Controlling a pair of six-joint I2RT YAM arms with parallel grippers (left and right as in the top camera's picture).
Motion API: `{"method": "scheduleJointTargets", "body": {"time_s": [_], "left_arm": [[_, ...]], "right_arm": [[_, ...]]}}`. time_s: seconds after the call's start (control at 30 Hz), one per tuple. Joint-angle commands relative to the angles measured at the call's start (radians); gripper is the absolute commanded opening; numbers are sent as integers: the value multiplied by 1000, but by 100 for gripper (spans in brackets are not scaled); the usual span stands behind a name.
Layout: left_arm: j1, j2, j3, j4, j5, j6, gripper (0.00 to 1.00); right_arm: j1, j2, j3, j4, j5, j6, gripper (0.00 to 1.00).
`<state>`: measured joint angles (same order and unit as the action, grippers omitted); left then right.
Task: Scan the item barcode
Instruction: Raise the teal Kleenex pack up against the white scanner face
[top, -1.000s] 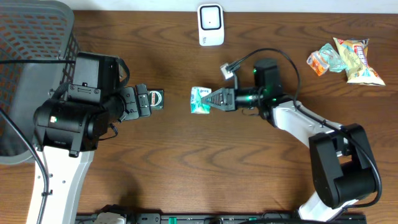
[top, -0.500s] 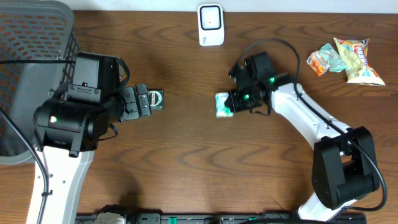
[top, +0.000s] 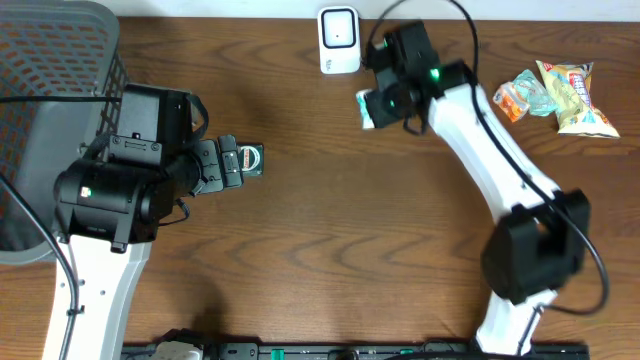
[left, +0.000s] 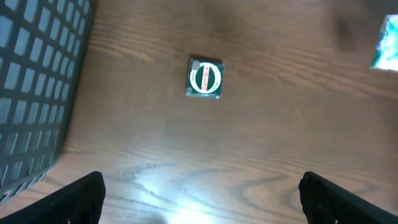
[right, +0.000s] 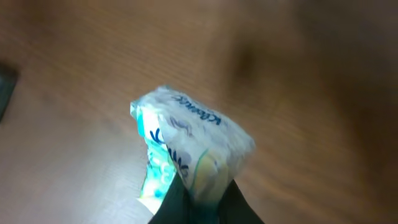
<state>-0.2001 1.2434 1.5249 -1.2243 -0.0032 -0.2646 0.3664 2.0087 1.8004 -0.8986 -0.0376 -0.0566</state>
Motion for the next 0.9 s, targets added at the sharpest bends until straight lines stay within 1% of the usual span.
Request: {"method": "scheduleJointTargets", "body": {"time_s": [0.0, 0.03, 0.13, 0.23, 0.33, 0.47, 0.67, 0.77, 0.87], "left_arm": [[-2, -2, 11, -2, -9, 2, 98], [-2, -2, 11, -2, -9, 2, 98], [-2, -2, 11, -2, -9, 2, 98], [-2, -2, 11, -2, -9, 2, 98], [-2, -2, 11, -2, -9, 2, 97], [-2, -2, 11, -2, -9, 2, 98], [-2, -2, 11, -2, -9, 2, 98], [-2, -2, 11, -2, -9, 2, 98], [-2, -2, 11, -2, -9, 2, 98]], "right_arm": [[7, 151, 236, -84, 126, -72, 1], [7, 199, 315, -112, 144, -80, 1], [8, 299, 478, -147, 188, -118, 1], [13, 368, 570, -101, 259, -204, 1], [22, 391, 575, 15, 356, -284, 1], [33, 417, 575, 168, 361, -509, 1], [40, 476, 575, 389, 361, -708, 1], [47, 520, 575, 467, 361, -874, 1], [53, 552, 575, 492, 364, -973, 1]]}}
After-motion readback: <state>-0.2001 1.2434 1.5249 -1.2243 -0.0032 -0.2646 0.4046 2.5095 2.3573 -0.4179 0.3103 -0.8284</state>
